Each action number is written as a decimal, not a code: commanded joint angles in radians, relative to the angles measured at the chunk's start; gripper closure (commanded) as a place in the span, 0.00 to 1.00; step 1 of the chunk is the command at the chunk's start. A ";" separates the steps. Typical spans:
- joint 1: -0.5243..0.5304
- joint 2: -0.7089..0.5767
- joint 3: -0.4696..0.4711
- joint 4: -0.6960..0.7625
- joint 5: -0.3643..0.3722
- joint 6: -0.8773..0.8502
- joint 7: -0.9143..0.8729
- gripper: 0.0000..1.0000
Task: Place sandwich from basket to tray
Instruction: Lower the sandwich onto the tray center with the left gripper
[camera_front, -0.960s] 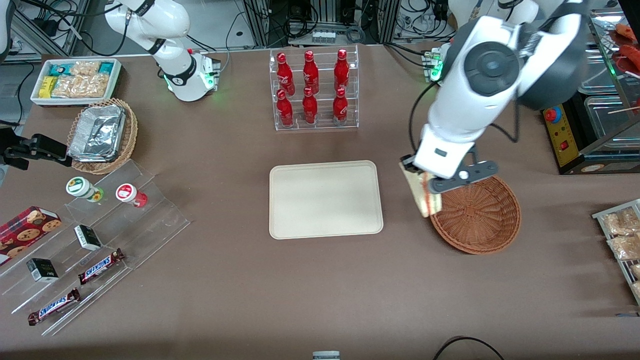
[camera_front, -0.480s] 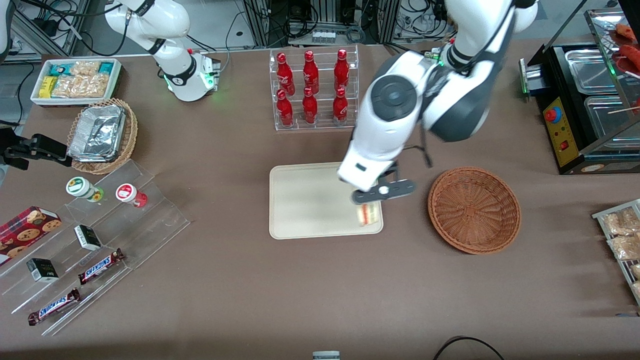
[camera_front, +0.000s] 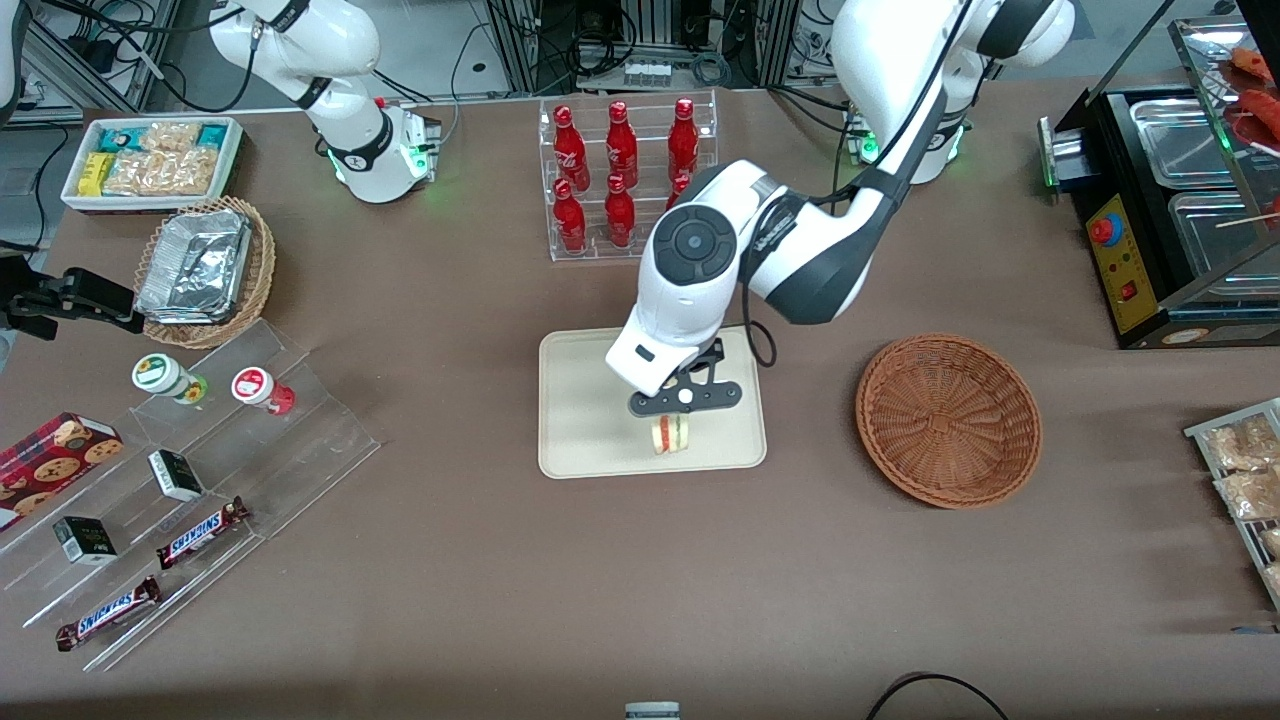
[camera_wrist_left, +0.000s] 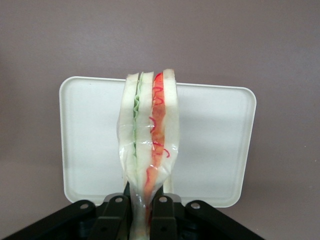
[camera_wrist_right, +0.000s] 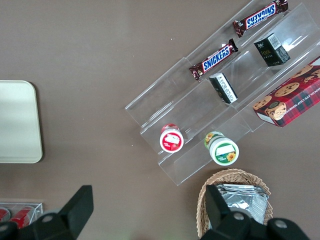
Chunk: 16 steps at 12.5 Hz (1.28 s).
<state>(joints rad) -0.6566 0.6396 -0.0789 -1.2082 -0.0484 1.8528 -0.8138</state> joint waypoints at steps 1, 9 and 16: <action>-0.018 0.069 -0.007 0.045 -0.005 0.002 0.030 1.00; -0.038 0.169 -0.009 0.035 -0.022 0.003 0.039 1.00; -0.069 0.213 -0.009 0.033 -0.021 0.057 0.022 1.00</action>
<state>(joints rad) -0.7135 0.8329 -0.0981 -1.2045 -0.0584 1.9051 -0.7811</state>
